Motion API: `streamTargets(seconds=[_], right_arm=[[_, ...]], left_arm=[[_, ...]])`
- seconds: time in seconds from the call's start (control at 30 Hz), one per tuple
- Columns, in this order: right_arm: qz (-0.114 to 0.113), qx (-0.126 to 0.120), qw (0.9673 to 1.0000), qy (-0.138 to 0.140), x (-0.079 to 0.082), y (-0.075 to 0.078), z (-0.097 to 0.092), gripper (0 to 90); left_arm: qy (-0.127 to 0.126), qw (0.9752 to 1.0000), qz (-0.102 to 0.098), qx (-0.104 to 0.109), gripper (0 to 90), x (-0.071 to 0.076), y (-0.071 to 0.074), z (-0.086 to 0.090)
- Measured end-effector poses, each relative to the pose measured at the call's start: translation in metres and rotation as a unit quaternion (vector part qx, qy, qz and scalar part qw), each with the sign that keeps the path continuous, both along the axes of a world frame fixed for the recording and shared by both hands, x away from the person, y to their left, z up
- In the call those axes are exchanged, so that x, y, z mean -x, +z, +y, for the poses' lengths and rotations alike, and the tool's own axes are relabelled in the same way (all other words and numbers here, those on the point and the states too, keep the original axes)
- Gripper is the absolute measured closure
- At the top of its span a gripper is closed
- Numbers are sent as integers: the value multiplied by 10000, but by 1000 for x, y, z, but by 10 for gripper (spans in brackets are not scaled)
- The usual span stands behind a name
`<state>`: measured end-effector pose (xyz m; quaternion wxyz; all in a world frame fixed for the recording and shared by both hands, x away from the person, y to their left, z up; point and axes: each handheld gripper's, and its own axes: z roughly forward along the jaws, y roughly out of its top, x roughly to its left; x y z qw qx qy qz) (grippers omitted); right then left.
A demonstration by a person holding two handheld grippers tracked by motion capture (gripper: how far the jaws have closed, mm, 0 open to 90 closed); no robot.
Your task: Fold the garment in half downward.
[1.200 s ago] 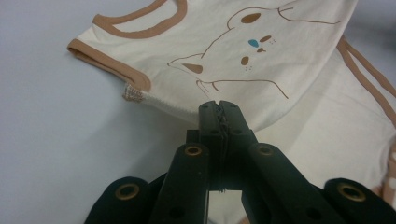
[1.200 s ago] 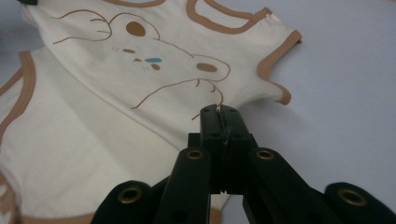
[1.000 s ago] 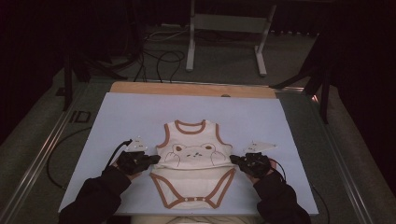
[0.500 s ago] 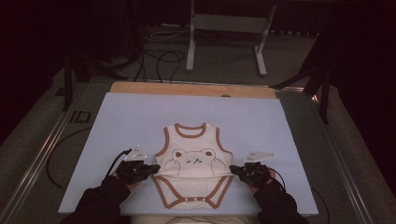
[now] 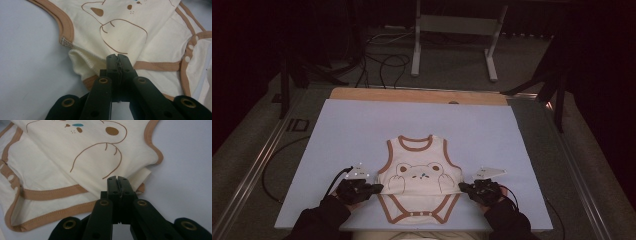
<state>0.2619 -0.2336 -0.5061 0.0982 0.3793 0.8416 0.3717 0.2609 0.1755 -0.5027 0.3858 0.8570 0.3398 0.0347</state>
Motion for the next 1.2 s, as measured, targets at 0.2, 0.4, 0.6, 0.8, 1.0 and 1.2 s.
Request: streamTargets(seconds=[0.2,0.4,0.6,0.8,1.0,1.2], right_arm=[[-7,-5,10000,4,5,-1,-1,900],[91,11,10000,12,4,-5,-2,899],[120,64,9999,72,3,-9,-2,895],[142,55,9998,91,3,-9,-2,890],[143,38,9998,102,2,-8,-3,867],[47,34,10000,-62,2,-1,-6,725]], left_arm=[[-21,10000,23,-13,900,4,0,0],[-42,9998,191,-103,900,2,-9,2],[-83,9996,218,-139,900,1,-11,1],[-101,9996,160,-194,896,1,-11,0],[-121,9998,94,-111,886,1,-10,0],[14,9999,-33,-161,768,2,-2,2]])
